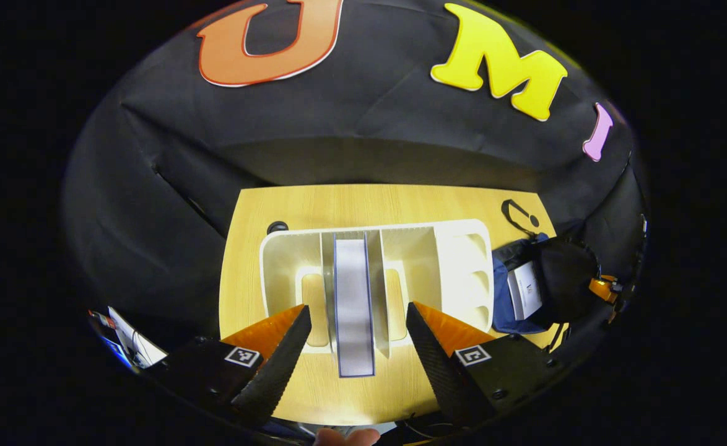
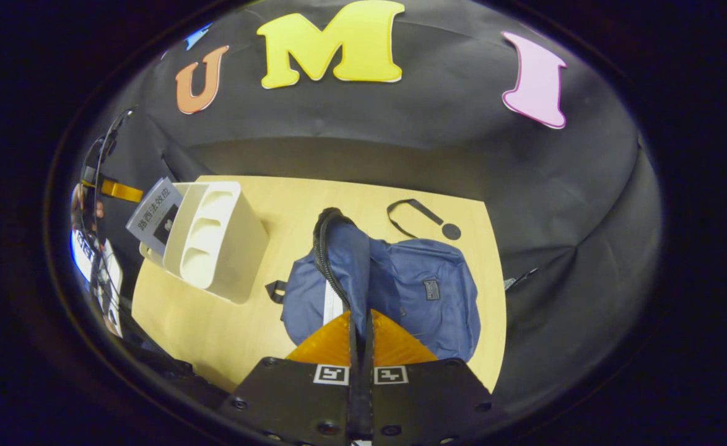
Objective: Open the schoolbag, grab two books from the bookshelf and put them into the schoolbag.
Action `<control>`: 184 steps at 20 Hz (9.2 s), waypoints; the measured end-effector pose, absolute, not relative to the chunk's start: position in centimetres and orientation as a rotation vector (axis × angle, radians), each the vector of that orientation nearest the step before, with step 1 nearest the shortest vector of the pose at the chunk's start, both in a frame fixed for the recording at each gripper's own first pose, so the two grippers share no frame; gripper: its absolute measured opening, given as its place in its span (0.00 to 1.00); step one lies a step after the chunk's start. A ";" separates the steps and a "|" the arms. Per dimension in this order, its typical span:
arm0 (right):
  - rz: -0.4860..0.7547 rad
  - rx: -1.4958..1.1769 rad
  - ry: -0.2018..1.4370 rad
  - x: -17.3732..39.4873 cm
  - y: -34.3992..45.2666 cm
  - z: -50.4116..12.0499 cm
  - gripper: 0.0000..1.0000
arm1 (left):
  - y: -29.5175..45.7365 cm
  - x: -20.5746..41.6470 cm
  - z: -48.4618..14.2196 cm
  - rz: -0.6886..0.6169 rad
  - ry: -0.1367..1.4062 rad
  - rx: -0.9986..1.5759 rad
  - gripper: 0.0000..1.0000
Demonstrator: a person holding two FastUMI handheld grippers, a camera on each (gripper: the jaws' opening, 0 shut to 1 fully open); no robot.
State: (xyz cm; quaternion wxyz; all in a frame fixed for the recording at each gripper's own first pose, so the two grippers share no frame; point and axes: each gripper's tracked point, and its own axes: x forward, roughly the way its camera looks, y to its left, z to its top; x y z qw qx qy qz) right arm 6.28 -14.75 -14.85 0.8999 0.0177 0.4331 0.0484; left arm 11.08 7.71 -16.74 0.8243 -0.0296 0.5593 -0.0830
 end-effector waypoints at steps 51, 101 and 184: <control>0.147 0.079 0.876 6.6 -14.5 -15.2 0.03 | 5.6 1.7 -1.2 -0.258 1.285 -0.195 0.42; 0.158 0.109 0.844 7.0 -15.1 -10.9 0.00 | -39.9 4.7 -24.9 -0.672 1.126 -1.097 0.39; -0.072 0.128 -0.132 -2.6 -0.1 10.7 0.94 | -5.3 0.0 6.6 -0.058 0.048 -0.082 0.98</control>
